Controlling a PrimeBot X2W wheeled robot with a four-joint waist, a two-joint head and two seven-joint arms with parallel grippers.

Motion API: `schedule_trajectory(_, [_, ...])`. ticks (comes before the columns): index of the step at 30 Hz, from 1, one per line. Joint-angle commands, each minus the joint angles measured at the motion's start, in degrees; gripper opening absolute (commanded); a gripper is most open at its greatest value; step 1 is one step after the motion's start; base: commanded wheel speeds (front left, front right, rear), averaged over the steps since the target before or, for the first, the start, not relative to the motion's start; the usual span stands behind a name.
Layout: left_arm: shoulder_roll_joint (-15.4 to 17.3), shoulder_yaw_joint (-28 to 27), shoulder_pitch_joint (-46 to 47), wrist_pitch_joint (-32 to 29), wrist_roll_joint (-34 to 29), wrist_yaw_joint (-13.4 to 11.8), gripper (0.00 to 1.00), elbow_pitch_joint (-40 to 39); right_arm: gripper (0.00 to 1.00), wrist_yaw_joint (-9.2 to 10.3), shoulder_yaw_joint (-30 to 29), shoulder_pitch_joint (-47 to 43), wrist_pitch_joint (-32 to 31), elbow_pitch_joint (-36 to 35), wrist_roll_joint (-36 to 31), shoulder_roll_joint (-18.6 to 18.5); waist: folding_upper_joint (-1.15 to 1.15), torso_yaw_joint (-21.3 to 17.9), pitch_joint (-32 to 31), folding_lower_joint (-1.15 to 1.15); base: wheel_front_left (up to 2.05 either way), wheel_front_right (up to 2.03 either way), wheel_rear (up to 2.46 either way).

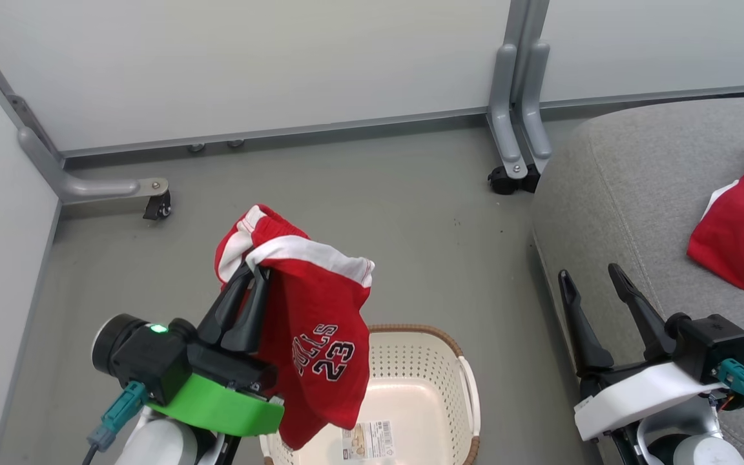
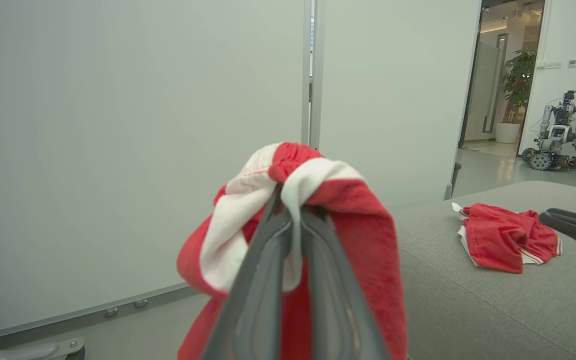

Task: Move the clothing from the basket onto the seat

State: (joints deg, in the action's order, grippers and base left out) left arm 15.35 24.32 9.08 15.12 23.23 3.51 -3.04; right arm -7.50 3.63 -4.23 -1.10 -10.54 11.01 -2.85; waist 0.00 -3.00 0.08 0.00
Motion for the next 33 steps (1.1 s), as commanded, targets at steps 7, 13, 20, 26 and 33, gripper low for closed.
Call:
schedule_trajectory(7, [0.33, 0.49, -1.59, -0.22, 0.56, -0.46, 0.00, 0.43, 1.00, 0.02, 0.19, -0.72, -0.15, 0.28, 0.72, -0.08, 0.00, -0.21, -1.08, 0.00, 0.00, 0.00, 0.00])
schedule_trajectory(13, [0.18, 0.93, -0.60, -0.08, 0.77, -0.14, 0.00, 0.87, 1.00, 0.02, -0.12, 0.10, 0.07, 0.77, 1.14, -0.08, 0.00, -0.08, -1.16, 0.00, 0.00, 0.00, 0.00])
schedule_trajectory(20, [0.10, 1.06, 0.11, -0.03, 0.71, -0.07, 0.00, 1.01, 1.00, 0.02, 1.22, 0.87, 0.10, 1.54, 1.30, -0.09, 0.00, 0.30, -1.17, 0.00, 0.00, 0.00, 0.00])
schedule_trajectory(26, [0.08, 1.04, 0.48, 0.03, 0.64, -0.20, 0.00, 0.61, 1.00, 0.01, 3.69, 1.88, -0.39, 2.14, 1.61, -0.09, 0.00, 0.72, -0.85, 0.00, 0.00, 0.00, 0.00])
schedule_trajectory(33, [0.17, 1.39, 1.66, 0.07, 0.05, 0.09, 0.00, 0.07, 1.00, 0.02, 18.06, 8.43, -1.92, 6.44, 4.30, -0.72, 0.00, 1.14, 1.14, 0.00, 0.00, 0.00, 0.00])
